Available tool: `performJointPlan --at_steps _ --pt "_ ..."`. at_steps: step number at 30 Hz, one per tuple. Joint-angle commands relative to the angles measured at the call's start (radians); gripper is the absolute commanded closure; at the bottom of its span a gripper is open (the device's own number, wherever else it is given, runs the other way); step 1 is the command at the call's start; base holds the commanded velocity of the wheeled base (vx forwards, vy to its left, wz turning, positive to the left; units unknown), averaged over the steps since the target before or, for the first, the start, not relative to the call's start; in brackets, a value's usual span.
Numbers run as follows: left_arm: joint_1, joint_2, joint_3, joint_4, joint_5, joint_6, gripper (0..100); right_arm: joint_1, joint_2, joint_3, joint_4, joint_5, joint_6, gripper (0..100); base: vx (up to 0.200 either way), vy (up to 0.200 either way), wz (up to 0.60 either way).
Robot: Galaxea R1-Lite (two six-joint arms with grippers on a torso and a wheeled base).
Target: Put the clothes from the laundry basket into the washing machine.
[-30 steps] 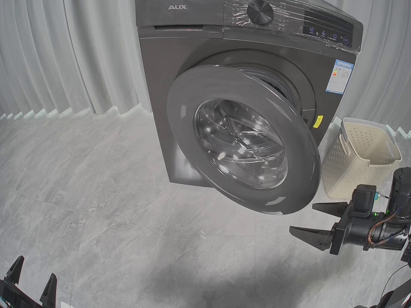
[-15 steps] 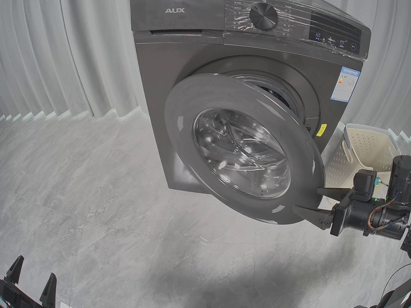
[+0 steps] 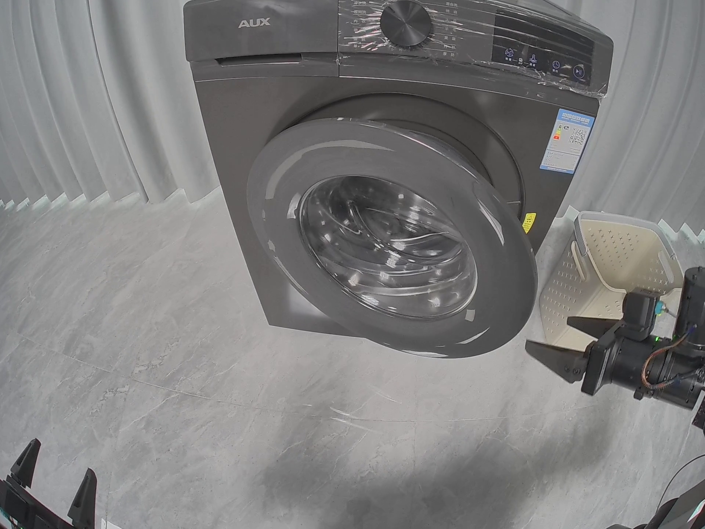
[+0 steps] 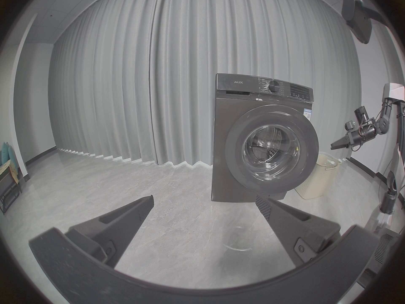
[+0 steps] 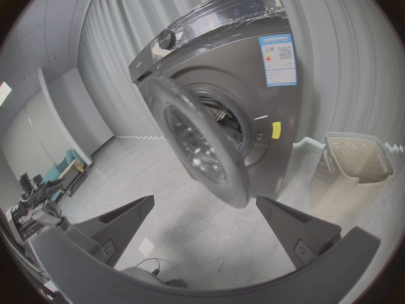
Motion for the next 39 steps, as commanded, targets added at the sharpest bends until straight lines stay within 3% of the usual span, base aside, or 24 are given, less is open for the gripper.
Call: performJointPlan --at_steps 1,8,16,26,29,35,39 --pt "0.000 -0.014 0.016 0.000 -0.004 0.000 0 0.090 -0.017 0.064 0.000 0.008 -0.001 0 0.000 0.000 0.00" --pt "-0.002 -0.014 0.016 0.000 -0.004 -0.002 0 0.205 -0.015 0.071 -0.002 0.006 0.010 0 0.171 0.000 0.00" --pt "0.000 -0.014 0.016 0.000 -0.004 0.000 0 0.192 0.036 -0.020 -0.004 0.000 0.018 0 0.075 0.000 0.00" --pt "0.000 -0.014 0.016 0.000 -0.004 0.000 0 0.069 0.106 -0.094 -0.059 -0.008 0.012 0 0.000 0.000 0.00" --pt "0.000 -0.014 0.016 0.000 -0.004 0.000 0 0.031 0.112 -0.092 -0.117 -0.032 0.009 0 0.000 0.000 0.00" --pt "0.000 -0.014 0.016 0.000 -0.004 -0.002 0 0.044 0.095 -0.031 -0.129 -0.035 0.006 0 0.000 -0.100 0.00" --pt "0.000 -0.014 0.016 0.000 -0.004 0.000 0 0.104 0.085 0.012 -0.132 -0.031 0.010 0 0.000 -0.150 0.00"
